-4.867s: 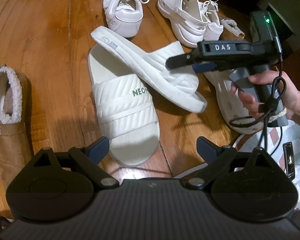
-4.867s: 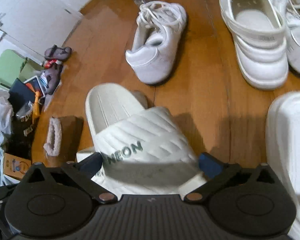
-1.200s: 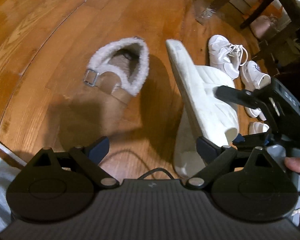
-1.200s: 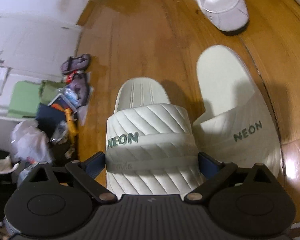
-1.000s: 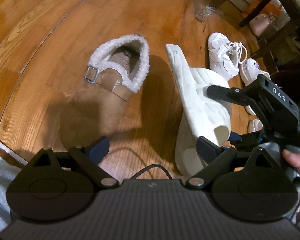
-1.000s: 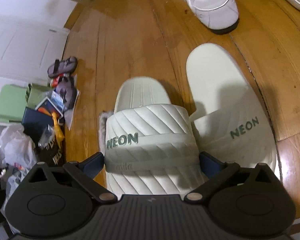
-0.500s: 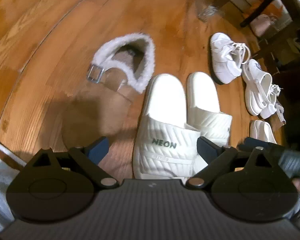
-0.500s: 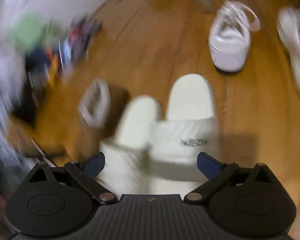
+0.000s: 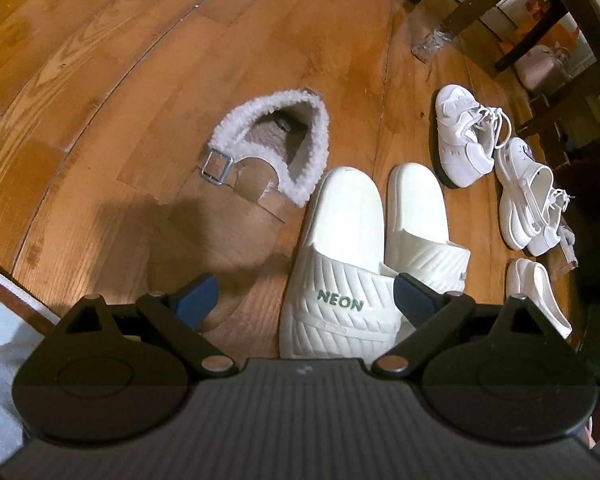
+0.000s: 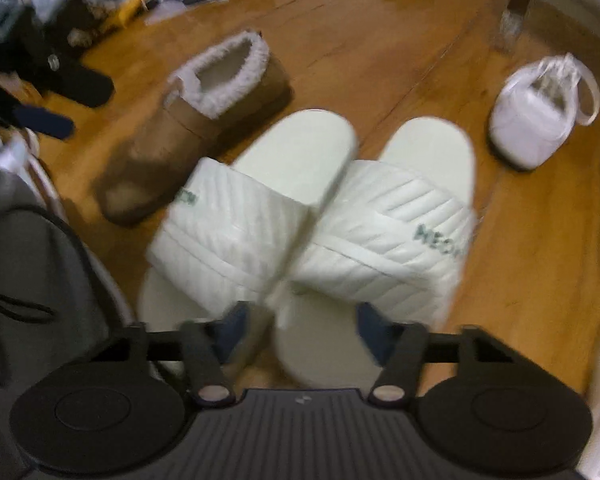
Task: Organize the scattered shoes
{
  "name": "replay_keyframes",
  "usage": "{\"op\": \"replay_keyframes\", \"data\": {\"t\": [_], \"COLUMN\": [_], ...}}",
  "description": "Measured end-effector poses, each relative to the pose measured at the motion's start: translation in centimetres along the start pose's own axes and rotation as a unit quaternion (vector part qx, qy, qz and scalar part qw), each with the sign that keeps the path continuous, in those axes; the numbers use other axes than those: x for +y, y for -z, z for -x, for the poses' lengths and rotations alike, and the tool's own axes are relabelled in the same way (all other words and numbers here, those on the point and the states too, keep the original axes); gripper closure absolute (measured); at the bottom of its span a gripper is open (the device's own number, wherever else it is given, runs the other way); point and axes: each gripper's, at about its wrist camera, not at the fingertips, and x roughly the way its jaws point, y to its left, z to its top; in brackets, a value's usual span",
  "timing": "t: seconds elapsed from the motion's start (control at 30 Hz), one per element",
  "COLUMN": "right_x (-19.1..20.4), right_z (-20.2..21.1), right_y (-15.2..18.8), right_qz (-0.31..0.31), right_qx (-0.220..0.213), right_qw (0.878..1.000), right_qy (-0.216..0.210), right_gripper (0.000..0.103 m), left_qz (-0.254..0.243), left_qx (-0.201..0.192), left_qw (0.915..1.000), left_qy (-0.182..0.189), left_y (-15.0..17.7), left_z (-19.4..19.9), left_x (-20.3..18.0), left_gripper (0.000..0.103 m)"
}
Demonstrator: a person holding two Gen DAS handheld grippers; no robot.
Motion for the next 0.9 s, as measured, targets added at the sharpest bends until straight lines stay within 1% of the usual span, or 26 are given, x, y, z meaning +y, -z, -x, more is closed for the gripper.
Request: {"op": "replay_keyframes", "data": {"t": [0.03, 0.1, 0.13, 0.17, 0.2, 0.23, 0.27, 0.3, 0.33, 0.37, 0.47, 0.5, 0.53, 0.6, 0.73, 0.83, 0.87, 0.9], "right_x": [-0.4, -1.3, -2.0, -2.5, -2.4, -2.2, -2.2, -2.2, -2.5, -2.9, -5.0, -5.3, -5.6, -5.6, -4.9, -3.7, -3.3, -3.2], "right_z": [0.0, -0.3, -0.3, 0.1, 0.6, 1.0, 1.5, 1.9, 2.0, 2.0, 0.6, 0.2, -0.1, -0.1, 0.4, 0.2, 0.1, 0.4], "right_y": [-0.3, -0.3, -0.2, 0.1, 0.1, 0.2, 0.2, -0.5, -1.3, -2.1, -5.0, -5.2, -5.5, -5.6, -4.0, -2.4, -1.9, -1.8], "right_qz": [-0.021, -0.057, -0.080, -0.089, -0.077, -0.066, -0.053, -0.039, -0.040, -0.041, -0.082, -0.086, -0.088, -0.064, -0.054, -0.034, -0.028, -0.026], "right_qx": [-0.004, -0.003, -0.004, -0.013, -0.025, -0.038, -0.051, -0.078, -0.093, -0.105, -0.080, -0.072, -0.064, -0.045, -0.003, 0.022, 0.029, 0.028], "right_qw": [1.000, 0.998, 0.996, 0.994, 0.995, 0.996, 0.996, 0.996, 0.995, 0.994, 0.993, 0.993, 0.993, 0.996, 0.996, 0.997, 0.996, 0.997], "right_qy": [-0.007, -0.022, -0.039, -0.061, -0.056, -0.051, -0.044, -0.022, -0.013, -0.006, -0.023, -0.029, -0.035, -0.042, -0.065, -0.072, -0.074, -0.073], "right_gripper": [0.090, 0.090, 0.090, 0.089, 0.088, 0.080, 0.058, 0.045, 0.032, 0.032, 0.033, 0.033, 0.033, 0.033, 0.033, 0.033, 0.033, 0.034], "left_qz": [0.000, -0.007, -0.012, -0.017, -0.023, -0.028, -0.033, -0.037, -0.040, -0.042, -0.050, -0.052, -0.053, -0.057, -0.064, -0.072, -0.074, -0.076], "left_qx": [0.001, 0.003, 0.003, 0.003, 0.001, -0.001, -0.002, -0.002, -0.002, -0.001, -0.001, -0.002, -0.003, -0.005, -0.010, -0.011, -0.010, -0.009], "left_qw": [1.0000, 1.0000, 0.9999, 0.9998, 0.9997, 0.9996, 0.9995, 0.9993, 0.9992, 0.9991, 0.9987, 0.9986, 0.9986, 0.9984, 0.9978, 0.9973, 0.9972, 0.9970], "left_qy": [-0.001, -0.001, 0.001, 0.001, 0.001, 0.001, 0.000, -0.002, -0.004, -0.004, -0.005, -0.005, -0.005, -0.004, -0.009, -0.010, -0.009, -0.009], "left_y": [0.1, 0.3, 0.4, 0.5, 0.6, 0.7, 0.8, 0.9, 1.0, 1.0, 1.2, 1.3, 1.3, 1.5, 1.8, 1.9, 1.9, 2.0], "left_z": [0.0, 0.0, 0.1, 0.3, 0.4, 0.6, 0.7, 0.8, 0.8, 0.8, 1.0, 1.1, 1.2, 1.5, 2.2, 2.1, 2.0, 1.9], "left_x": [-0.1, -0.7, -1.0, -1.3, -1.7, -2.0, -2.3, -2.6, -2.9, -3.2, -3.9, -4.1, -4.2, -4.6, -5.1, -5.5, -5.7, -5.8], "left_gripper": [0.008, 0.008, 0.008, 0.008, 0.008, 0.008, 0.008, 0.008, 0.008, 0.008, 0.008, 0.008, 0.008, 0.008, 0.008, 0.008, 0.008, 0.008]}}
